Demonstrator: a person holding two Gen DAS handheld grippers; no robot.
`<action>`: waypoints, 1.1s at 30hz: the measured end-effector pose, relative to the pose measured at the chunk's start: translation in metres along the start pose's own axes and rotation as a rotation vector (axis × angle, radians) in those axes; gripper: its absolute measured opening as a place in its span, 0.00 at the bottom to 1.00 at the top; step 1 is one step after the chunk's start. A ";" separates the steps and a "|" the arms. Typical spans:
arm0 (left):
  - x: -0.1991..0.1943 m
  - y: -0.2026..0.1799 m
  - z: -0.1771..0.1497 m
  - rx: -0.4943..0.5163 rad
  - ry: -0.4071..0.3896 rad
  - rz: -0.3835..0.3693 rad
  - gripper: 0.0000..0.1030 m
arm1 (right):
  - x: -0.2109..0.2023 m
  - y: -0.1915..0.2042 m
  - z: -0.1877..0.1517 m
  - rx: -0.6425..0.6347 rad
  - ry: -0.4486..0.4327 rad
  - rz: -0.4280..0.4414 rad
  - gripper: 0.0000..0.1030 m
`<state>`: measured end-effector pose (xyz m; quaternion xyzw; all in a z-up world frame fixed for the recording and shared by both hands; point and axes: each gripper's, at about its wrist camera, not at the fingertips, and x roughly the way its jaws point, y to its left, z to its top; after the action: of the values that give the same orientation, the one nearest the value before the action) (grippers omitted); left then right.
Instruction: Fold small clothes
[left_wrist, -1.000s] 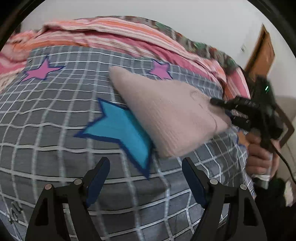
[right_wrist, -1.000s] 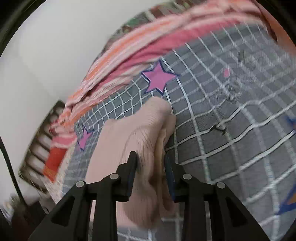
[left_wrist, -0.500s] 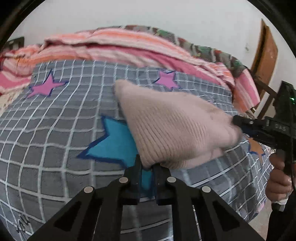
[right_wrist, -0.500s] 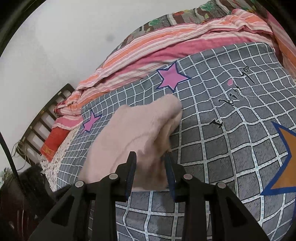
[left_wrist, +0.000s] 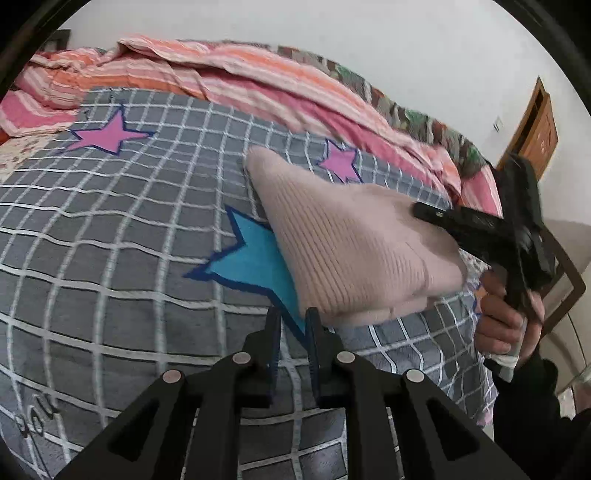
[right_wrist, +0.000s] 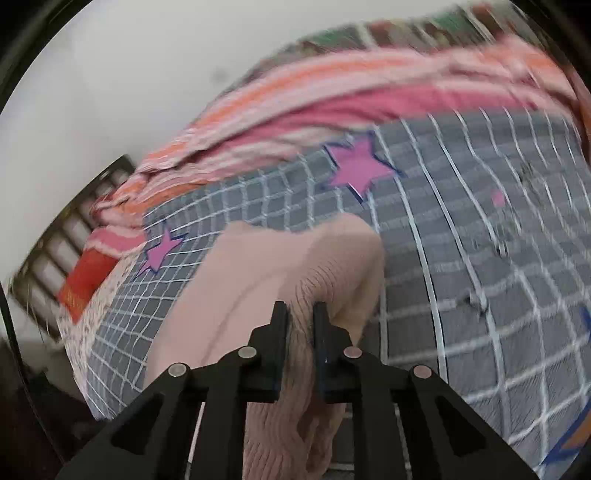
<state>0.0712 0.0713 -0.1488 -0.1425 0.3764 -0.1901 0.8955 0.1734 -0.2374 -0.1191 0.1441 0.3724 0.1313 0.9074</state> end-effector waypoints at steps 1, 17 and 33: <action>-0.001 0.002 0.003 -0.007 -0.006 0.010 0.19 | -0.008 0.002 -0.001 -0.031 -0.041 0.011 0.12; 0.066 -0.021 0.078 0.004 0.025 0.028 0.50 | 0.000 0.005 0.004 -0.087 -0.066 -0.145 0.17; 0.133 -0.009 0.116 -0.001 0.072 0.071 0.48 | 0.043 0.009 -0.031 -0.263 -0.067 -0.260 0.18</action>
<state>0.2387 0.0165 -0.1489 -0.1226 0.4135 -0.1629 0.8874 0.1794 -0.2090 -0.1645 -0.0206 0.3371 0.0555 0.9396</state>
